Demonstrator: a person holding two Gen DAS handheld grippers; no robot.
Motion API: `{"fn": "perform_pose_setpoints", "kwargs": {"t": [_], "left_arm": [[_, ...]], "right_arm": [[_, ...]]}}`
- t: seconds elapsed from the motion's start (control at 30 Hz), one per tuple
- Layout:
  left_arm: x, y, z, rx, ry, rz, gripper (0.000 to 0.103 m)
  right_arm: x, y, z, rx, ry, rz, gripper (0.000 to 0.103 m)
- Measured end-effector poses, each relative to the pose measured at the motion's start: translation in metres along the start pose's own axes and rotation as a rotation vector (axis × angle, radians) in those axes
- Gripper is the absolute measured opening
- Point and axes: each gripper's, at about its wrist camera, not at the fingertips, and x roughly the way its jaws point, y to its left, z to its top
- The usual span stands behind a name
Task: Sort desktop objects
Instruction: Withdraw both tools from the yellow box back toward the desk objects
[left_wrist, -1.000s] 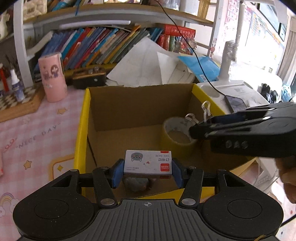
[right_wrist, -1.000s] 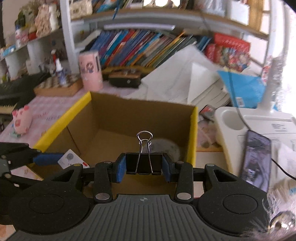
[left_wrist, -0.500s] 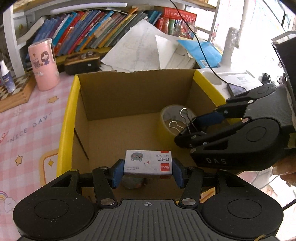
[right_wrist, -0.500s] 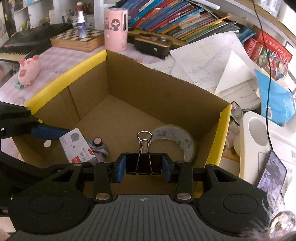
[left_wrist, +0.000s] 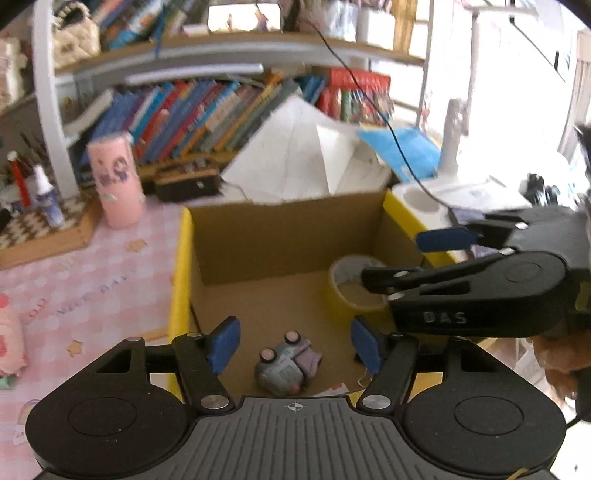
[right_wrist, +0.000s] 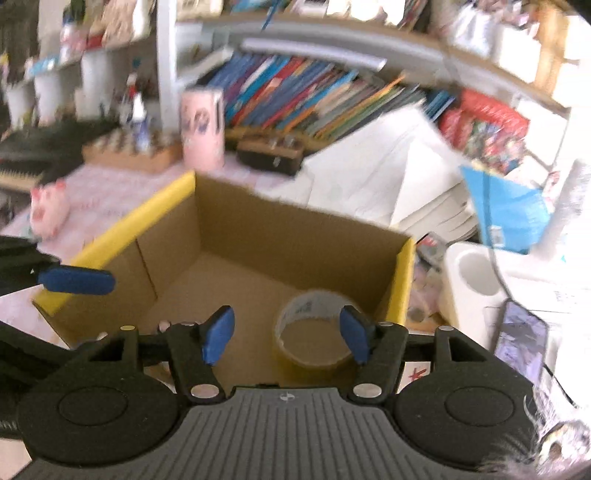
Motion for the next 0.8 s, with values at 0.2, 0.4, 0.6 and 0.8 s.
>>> {"fn": "perform_pose_setpoints", "kwargs": {"t": [0.2, 0.4, 0.6, 0.8], "left_arm": [[-0.031, 0.01, -0.004, -0.075, -0.118, 0.061, 0.07], [-0.052, 0.026, -0.016, -0.136, -0.176, 0.127, 0.071], [-0.071, 0.04, -0.033, -0.163, -0.22, 0.191, 0.073], [-0.089, 0.051, -0.055, -0.178, -0.216, 0.24, 0.075]], "right_arm": [[-0.03, 0.0, -0.007, 0.108, -0.12, -0.078, 0.061], [-0.056, 0.007, -0.025, 0.184, -0.173, -0.142, 0.061], [-0.07, 0.027, -0.042, 0.22, -0.183, -0.194, 0.061], [-0.084, 0.056, -0.06, 0.203, -0.17, -0.236, 0.069]]}}
